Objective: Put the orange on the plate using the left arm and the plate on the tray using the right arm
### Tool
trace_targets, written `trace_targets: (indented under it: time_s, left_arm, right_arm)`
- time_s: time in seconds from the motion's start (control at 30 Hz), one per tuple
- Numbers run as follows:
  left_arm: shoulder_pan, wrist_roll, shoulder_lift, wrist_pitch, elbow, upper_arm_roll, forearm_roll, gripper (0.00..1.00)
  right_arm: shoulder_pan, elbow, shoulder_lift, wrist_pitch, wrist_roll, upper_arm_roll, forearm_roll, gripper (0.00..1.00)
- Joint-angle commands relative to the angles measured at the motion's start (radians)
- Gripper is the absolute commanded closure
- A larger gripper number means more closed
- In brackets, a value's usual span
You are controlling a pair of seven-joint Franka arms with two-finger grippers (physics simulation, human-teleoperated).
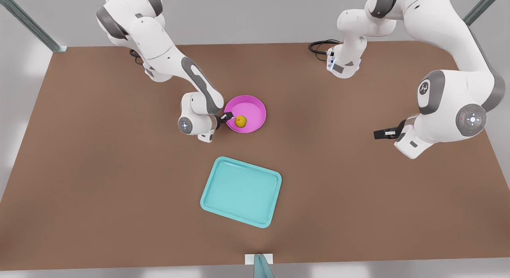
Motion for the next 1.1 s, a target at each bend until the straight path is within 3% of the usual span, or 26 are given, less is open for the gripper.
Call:
trace_targets:
  time_s: [0.0,0.03,0.13,0.4,0.57,0.9,1.07]
  left_arm:
    - [0.0,0.037,-0.001,-0.002,0.0,0.0,0.0,0.0]
    - [0.0,0.037,-0.001,-0.002,0.0,0.0,0.0,0.0]
    - [0.0,0.037,-0.001,-0.002,0.001,-0.001,0.0,0.0]
    - [0.0,0.037,-0.001,-0.002,0.003,-0.001,-0.001,0.0]
    - [0.0,0.037,-0.001,-0.002,0.001,-0.001,-0.001,0.0]
    - [0.0,0.039,-0.001,-0.014,0.003,-0.001,-0.003,0.0]
    - [0.005,0.04,0.011,-0.038,0.007,0.0,-0.004,0.0]
  right_arm:
    - [0.0,0.001,0.012,0.001,-0.255,0.0,0.007,0.08]
    - [0.0,0.001,0.015,0.001,-0.262,0.0,0.007,0.14]
    - [-0.003,0.014,0.006,-0.013,-0.261,0.007,0.008,0.17]
    - [-0.001,0.019,0.006,-0.018,-0.258,0.007,0.009,0.67]
    - [-0.001,0.027,-0.003,-0.018,-0.249,0.028,0.024,0.78]
    - [-0.044,0.198,-0.009,-0.078,-0.189,0.025,0.064,0.79]
    - [-0.074,0.435,0.083,-0.032,0.027,0.008,0.106,0.79]
